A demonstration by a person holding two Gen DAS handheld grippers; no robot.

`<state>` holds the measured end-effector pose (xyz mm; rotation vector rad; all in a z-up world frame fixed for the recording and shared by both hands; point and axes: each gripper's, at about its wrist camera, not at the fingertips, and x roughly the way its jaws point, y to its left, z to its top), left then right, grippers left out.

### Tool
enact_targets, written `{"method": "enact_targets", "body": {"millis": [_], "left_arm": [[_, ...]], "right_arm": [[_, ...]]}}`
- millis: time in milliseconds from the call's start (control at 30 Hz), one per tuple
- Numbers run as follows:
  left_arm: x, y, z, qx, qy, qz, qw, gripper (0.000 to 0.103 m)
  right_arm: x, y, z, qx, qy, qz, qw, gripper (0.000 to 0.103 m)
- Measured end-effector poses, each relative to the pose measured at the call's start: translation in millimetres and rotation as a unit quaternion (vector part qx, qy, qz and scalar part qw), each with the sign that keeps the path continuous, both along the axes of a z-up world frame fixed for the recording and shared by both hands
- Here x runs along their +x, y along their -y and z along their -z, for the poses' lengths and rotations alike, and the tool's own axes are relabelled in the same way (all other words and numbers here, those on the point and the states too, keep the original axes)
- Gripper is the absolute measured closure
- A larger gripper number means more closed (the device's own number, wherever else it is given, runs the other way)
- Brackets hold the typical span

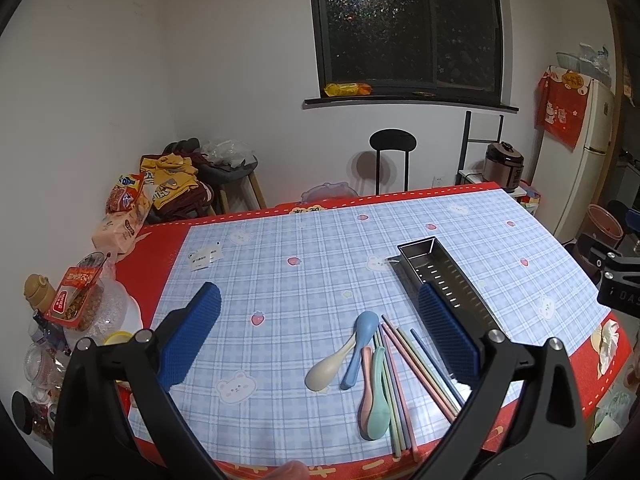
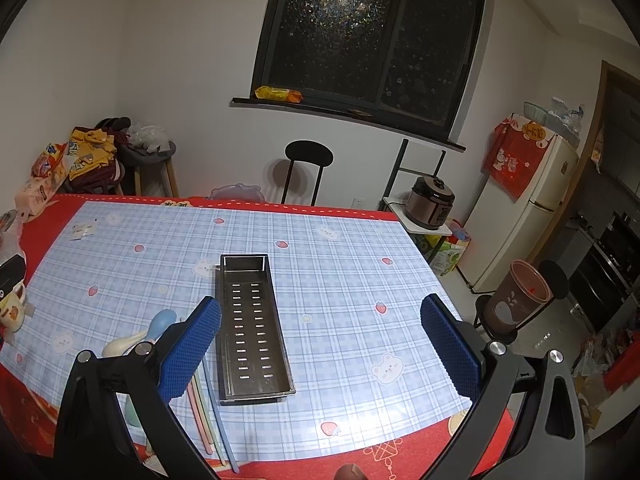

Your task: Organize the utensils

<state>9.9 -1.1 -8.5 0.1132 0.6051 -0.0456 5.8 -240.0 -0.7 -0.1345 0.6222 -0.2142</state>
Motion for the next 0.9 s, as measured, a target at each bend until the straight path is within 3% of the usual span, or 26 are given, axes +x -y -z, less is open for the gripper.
{"method": "enact_targets", "body": {"millis": [900], "left_arm": [[1.5,5.4,3.3,-0.001,-0.006,0.017,0.9998,0.006]], "right_arm": [[4.8,0.1,5.7,0.000,-0.009,0.003,1.000,0.005]]}}
